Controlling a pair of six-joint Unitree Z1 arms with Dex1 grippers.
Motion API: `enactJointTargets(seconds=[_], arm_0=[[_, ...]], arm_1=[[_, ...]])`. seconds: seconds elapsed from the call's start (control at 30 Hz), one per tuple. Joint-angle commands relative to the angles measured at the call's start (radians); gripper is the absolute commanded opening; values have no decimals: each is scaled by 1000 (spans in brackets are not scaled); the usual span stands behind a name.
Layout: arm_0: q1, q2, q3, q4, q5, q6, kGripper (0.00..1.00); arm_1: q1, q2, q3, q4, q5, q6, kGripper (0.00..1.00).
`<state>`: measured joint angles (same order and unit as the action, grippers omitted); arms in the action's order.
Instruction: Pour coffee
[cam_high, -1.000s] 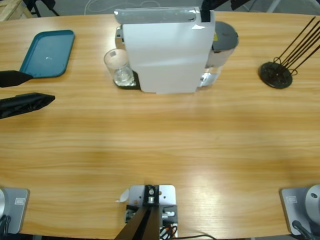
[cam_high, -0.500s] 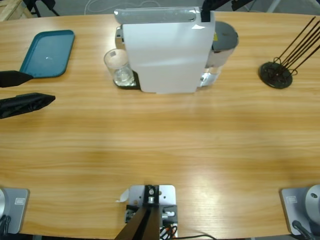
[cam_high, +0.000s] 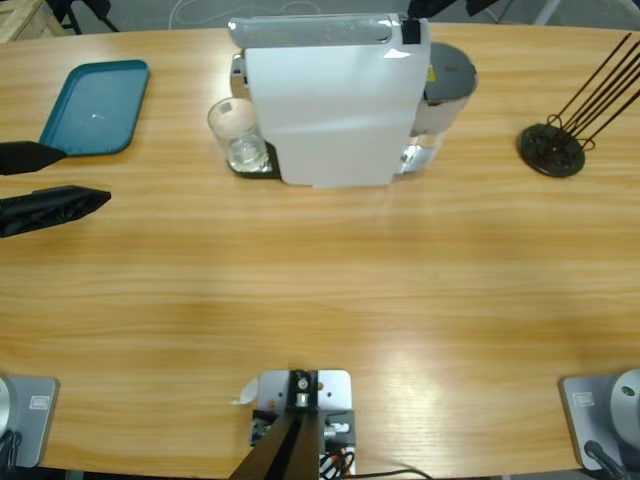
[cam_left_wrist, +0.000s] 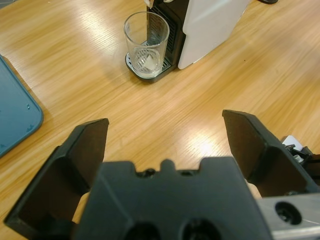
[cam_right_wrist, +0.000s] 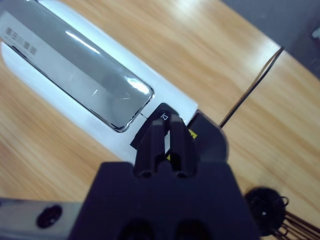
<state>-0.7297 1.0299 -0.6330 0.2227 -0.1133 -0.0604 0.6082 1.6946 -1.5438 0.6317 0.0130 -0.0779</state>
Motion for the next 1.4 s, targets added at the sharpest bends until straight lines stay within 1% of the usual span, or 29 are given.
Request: enactJointTargets(seconds=[0.03, 0.07, 0.13, 0.2, 0.3, 0.37, 0.47, 0.5, 0.57, 0.7, 0.77, 0.83, 0.93, 1.03, 1.2, 1.4], arm_0=[[-8, 27, 32, -10, 12, 1, 987], [-8, 27, 32, -10, 12, 2, 987], [-8, 27, 32, -10, 12, 1, 987], [-8, 27, 32, -10, 13, 1, 987], [-8, 27, 32, -10, 12, 1, 987], [-8, 27, 32, -10, 12, 1, 987], [-8, 29, 32, -10, 12, 1, 987], [-8, 29, 32, -10, 12, 1, 987], [-8, 30, 32, -10, 12, 1, 987], [-8, 30, 32, -10, 14, 1, 987], [-8, 30, 32, -10, 14, 1, 987], [-8, 32, 32, -10, 14, 1, 987], [-8, 34, 32, -10, 14, 1, 987], [-8, 36, 32, -10, 13, 1, 987], [-8, 37, 32, -10, 12, 1, 987], [-8, 38, 31, -10, 12, 1, 987]], arm_1=[[10, -120, 115, -42, 0, -25, 835], [10, -147, 137, -36, 18, -25, 903], [10, -205, 207, -65, 59, -25, 909], [10, -248, 263, -83, 88, -25, 957], [10, -273, 297, -83, 94, -25, 962], [10, -275, 296, -81, 86, -25, 946], [10, -243, 249, -79, 73, -36, 849], [6, -215, 229, -76, 66, -45, 830], [-8, -161, 178, -72, 65, -62, 721], [-19, -59, 98, -69, 32, -68, 715], [-19, -27, 76, -67, 3, -68, 649], [-19, -4, 67, -55, -21, -69, 526], [-21, 11, 59, -12, -35, -74, 14], [-22, 3, 65, 3, -90, -80, 0], [-19, -6, 48, -6, -217, -92, 0], [-12, 11, -3, 2, -220, -93, 0]])
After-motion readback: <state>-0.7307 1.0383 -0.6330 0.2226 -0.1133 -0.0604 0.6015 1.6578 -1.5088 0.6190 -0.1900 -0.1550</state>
